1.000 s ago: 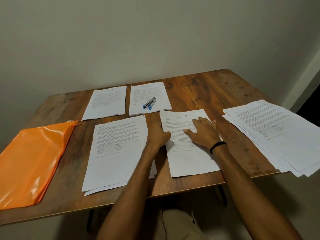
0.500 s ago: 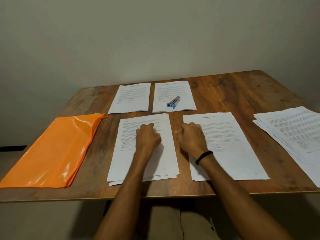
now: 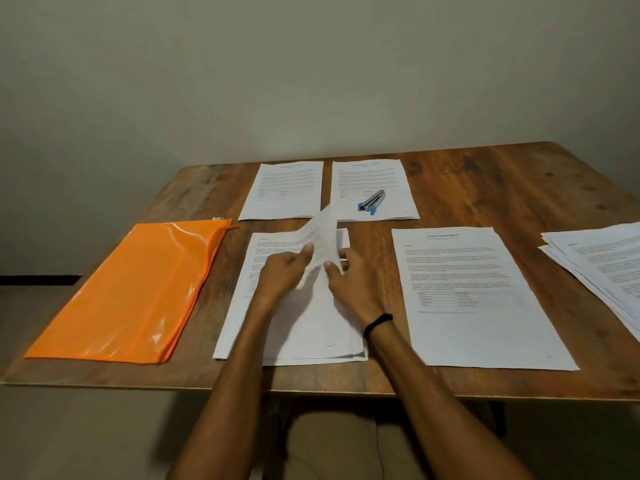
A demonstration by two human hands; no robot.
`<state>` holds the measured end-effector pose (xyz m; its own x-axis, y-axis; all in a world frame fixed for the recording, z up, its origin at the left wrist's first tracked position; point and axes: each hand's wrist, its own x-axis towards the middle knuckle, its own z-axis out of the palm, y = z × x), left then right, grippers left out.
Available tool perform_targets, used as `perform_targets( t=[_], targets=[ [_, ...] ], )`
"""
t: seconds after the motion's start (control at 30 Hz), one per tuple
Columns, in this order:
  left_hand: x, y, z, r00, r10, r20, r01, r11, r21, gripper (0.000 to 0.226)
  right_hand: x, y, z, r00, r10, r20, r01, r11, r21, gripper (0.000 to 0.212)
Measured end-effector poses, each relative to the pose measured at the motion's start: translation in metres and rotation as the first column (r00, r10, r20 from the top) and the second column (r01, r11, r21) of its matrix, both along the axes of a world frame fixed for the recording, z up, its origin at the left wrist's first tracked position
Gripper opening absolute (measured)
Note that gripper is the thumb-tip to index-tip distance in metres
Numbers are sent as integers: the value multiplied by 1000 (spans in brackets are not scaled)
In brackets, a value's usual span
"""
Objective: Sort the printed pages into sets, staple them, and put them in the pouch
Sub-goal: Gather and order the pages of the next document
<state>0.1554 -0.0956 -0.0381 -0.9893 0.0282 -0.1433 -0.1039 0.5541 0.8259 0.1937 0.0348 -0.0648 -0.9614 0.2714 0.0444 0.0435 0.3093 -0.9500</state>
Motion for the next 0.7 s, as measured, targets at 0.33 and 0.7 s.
perform_targets(
  t=[0.33,0.7],
  targets=[
    [-16,-29,-16,951,186,246,-277,865,418,37,4,-7,13,925,367,101,-362,930,-66,51],
    [-11,-37,-28,965,143,220,-252,745,618,41,-9,5,-2,964,-241,114,130,798,589,46]
  ],
)
